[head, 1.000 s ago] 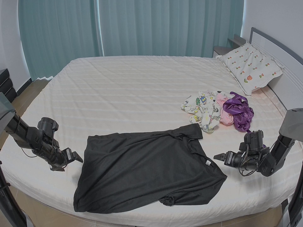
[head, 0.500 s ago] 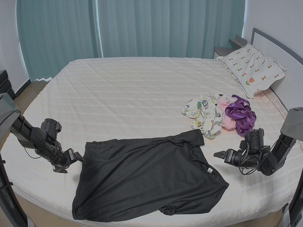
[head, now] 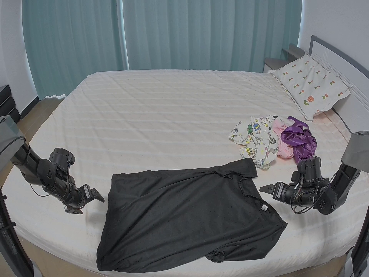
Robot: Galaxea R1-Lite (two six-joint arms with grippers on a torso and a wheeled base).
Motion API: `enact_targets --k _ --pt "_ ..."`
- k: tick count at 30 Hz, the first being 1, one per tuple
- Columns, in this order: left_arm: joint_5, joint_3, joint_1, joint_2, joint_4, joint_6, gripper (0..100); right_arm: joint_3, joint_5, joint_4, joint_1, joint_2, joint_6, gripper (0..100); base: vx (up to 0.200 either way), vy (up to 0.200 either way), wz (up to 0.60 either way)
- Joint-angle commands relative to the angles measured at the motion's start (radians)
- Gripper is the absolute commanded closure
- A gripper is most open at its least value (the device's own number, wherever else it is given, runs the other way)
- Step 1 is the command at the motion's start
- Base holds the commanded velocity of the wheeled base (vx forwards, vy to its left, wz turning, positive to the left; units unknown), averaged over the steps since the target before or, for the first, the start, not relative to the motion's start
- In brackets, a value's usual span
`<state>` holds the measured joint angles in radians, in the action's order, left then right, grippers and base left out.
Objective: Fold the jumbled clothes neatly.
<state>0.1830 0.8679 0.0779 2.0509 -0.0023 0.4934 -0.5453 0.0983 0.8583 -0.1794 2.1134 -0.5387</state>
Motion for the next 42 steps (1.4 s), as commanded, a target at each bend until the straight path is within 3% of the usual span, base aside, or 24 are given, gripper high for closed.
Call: enact_targets --k 1,7,12,17,25,26,30,35,42 --pt "0.009 0.020 -0.013 0.018 -0.076 0.047 0 -0.002 0.001 0.004 0.000 0.005 -0.001 0 0.000 0.000 0.00" --pt "-0.007 0.128 -0.089 0.129 -0.222 0.206 0 -0.004 0.003 0.004 -0.002 0.008 -0.001 0 0.000 0.000 0.00" --pt "-0.056 0.240 -0.118 0.232 -0.226 0.212 0 -0.004 0.004 0.005 -0.002 0.007 -0.006 0 0.000 0.000 0.00" --pt "-0.168 0.408 -0.148 0.381 -0.228 0.212 0 -0.004 0.004 0.005 -0.014 0.000 -0.029 0 0.000 0.000 0.00" --pt "-0.177 0.513 -0.171 0.465 -0.229 0.211 0 -0.007 0.009 0.008 -0.012 0.016 -0.030 0 0.000 0.000 0.00" --pt "-0.177 0.537 -0.171 0.476 -0.226 0.211 100 -0.007 0.011 0.008 -0.012 0.019 -0.030 0 0.000 0.000 0.00" --pt "-0.186 0.611 -0.167 0.517 -0.222 0.214 100 -0.018 0.011 0.008 -0.014 0.030 -0.030 0 0.000 0.000 0.00" --pt "-0.298 0.773 -0.139 0.557 -0.228 0.252 100 -0.022 0.009 0.010 -0.011 0.042 -0.030 0 0.000 0.000 0.00" --pt "-0.315 0.936 -0.101 0.563 -0.220 0.298 100 -0.070 0.009 0.010 -0.005 0.056 -0.052 0 0.000 0.000 0.00"
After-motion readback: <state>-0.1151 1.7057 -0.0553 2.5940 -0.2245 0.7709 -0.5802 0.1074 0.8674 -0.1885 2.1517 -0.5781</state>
